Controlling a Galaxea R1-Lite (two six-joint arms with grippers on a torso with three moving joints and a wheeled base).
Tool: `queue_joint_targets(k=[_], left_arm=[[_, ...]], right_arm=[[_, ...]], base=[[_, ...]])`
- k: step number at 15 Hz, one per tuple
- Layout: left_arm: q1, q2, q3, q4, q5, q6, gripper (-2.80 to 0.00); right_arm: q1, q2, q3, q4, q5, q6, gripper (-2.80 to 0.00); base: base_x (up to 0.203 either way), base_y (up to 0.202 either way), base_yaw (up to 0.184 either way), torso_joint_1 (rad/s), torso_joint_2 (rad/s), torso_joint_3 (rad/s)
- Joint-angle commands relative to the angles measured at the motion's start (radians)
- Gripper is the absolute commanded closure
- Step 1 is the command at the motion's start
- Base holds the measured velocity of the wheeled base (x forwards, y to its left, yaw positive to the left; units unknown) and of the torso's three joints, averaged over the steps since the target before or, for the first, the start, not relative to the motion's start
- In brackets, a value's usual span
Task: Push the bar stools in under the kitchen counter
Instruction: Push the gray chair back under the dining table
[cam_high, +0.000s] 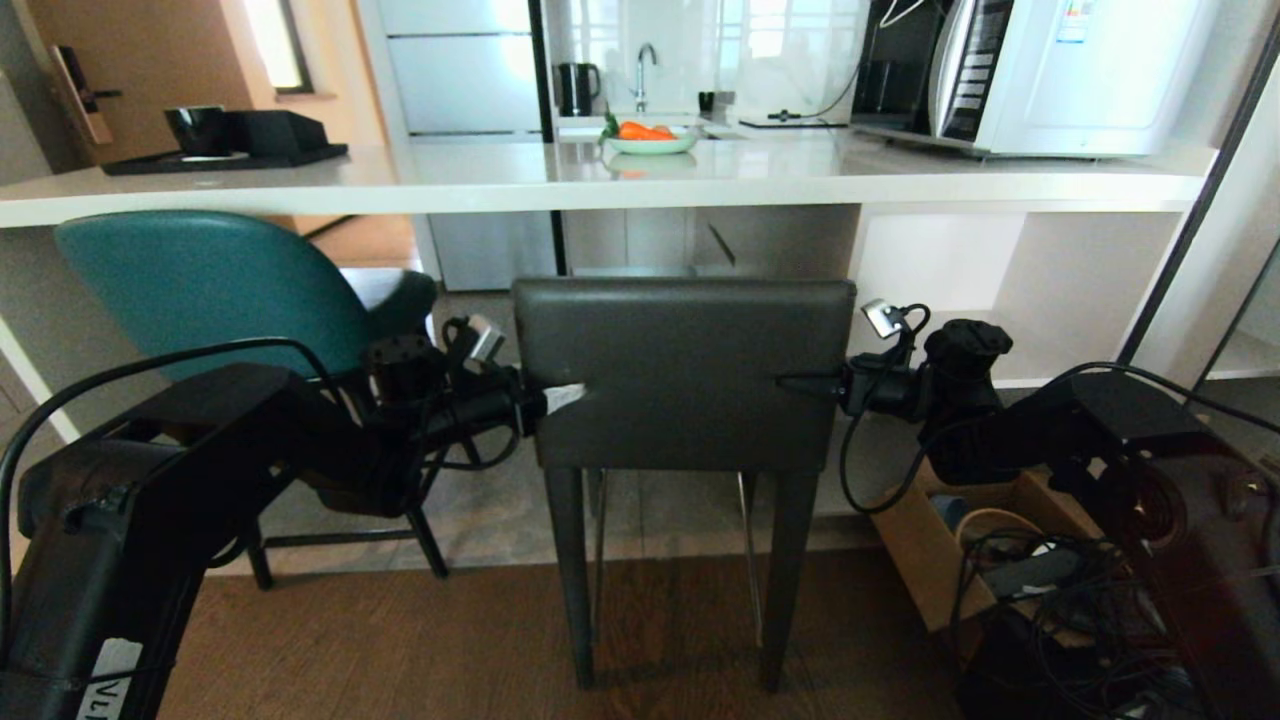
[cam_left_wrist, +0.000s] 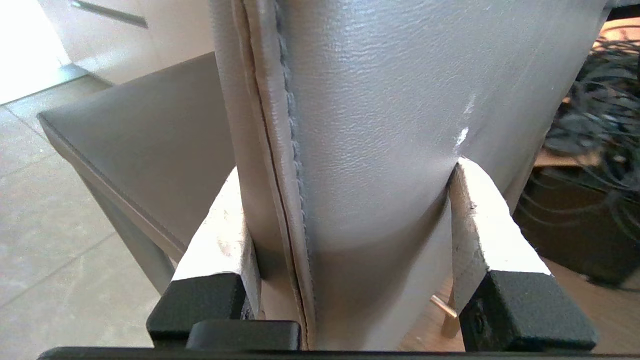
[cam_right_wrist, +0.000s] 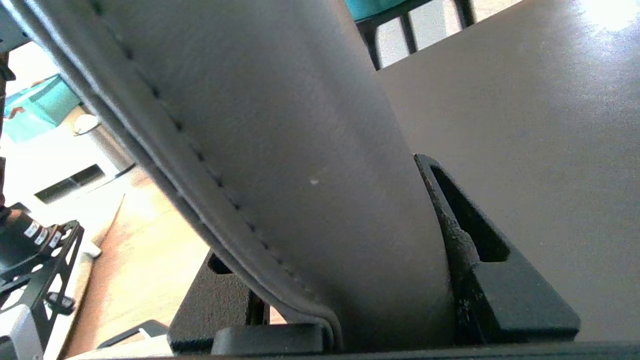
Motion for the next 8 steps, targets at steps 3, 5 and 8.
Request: queue_joint_targets(k=[3,5,8], left_arm=[[-0.003,0.002,-0.002,-0.005,-0.005,-0.001,0.00],[-0.002,0.002,-0.002,-0.005,-0.006,0.000,0.00],[-0.002,0.002,-0.002,-0.005,-0.006,0.000,0.00]], right_arm=[[0.004,0.002,-0.007,-0.003,0.004,0.002,0.00],[0.010,0.002,-0.008,-0.002,0.001,0.004,0.00],[0.018,0.004,-0.014,0.012,-0.002,0.002,0.00]], base=[[0.191,0.000,0.002,0.001,0.00,0.005],[0.192,0.000,0.001,0.001,0.00,0.001],[0.188,0.000,0.002,0.003,0.00,0.003]])
